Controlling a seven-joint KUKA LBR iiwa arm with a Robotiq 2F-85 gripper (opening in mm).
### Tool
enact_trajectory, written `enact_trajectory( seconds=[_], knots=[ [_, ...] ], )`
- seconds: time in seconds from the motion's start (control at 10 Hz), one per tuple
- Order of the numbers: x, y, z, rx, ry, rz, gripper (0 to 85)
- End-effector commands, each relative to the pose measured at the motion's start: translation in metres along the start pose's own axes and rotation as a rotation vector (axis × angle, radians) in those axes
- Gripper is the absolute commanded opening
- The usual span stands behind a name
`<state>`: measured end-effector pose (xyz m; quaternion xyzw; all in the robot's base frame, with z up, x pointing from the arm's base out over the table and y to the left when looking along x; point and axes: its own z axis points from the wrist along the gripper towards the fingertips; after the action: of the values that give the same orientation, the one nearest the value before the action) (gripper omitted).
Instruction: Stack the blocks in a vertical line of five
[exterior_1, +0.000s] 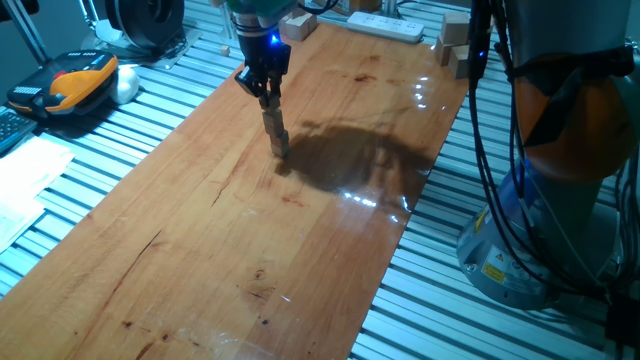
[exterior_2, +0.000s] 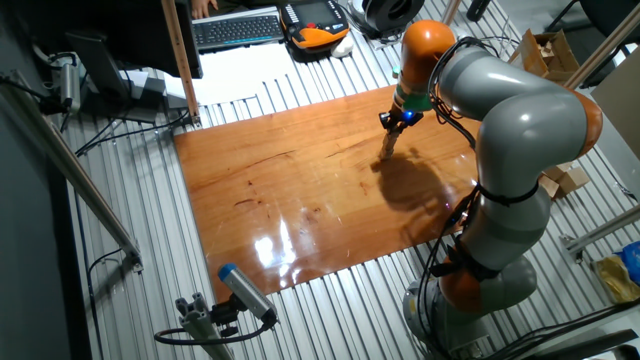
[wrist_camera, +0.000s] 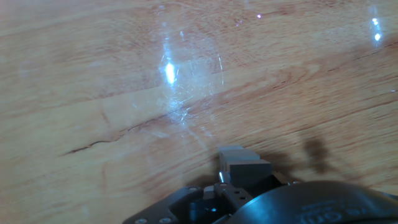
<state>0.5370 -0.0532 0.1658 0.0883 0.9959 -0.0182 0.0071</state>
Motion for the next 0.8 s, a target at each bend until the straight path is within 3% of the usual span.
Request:
enact_trajectory(
  seconds=[0.0, 0.7],
  knots=[
    [0.0000, 0.0000, 0.0001, 0.000, 0.000, -0.002, 0.0],
    [-0.0020, -0.0022, 0.0049, -0.006, -0.005, -0.010, 0.0]
  ],
)
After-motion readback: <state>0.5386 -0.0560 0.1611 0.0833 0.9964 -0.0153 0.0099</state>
